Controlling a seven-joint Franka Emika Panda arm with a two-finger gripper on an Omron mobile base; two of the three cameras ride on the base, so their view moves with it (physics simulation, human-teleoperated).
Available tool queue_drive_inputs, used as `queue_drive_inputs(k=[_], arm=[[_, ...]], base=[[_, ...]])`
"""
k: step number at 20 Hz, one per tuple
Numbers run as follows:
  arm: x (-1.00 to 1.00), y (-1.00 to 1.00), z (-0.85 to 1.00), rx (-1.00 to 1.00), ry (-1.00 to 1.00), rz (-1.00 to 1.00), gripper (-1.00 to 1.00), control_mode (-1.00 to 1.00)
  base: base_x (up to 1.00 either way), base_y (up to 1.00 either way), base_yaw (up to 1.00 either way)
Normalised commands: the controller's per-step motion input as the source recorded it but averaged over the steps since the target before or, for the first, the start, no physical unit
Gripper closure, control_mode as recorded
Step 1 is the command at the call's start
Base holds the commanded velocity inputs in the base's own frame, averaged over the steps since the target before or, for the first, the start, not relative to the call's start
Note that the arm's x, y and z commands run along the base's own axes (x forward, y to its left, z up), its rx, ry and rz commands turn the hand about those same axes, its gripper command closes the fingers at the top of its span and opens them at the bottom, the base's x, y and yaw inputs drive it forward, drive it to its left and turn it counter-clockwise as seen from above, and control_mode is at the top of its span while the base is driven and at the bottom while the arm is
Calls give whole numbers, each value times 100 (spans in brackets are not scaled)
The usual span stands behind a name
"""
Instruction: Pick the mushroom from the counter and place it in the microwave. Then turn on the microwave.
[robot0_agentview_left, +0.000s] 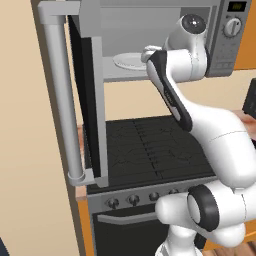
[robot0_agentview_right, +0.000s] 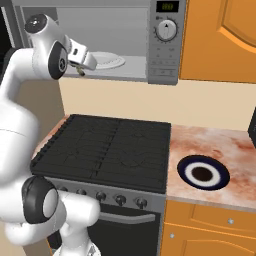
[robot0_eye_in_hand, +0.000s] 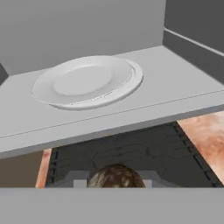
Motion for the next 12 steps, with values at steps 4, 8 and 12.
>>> queue_drive_inputs(k=[4,8,12], arm=[[49,11,6,0,-3,7,100,-100],[49,14,8,0,-3,6,100,-100],[59,8,1,0,-1,5,100,-100]], base=[[0,0,0],[0,0,0],[0,0,0]])
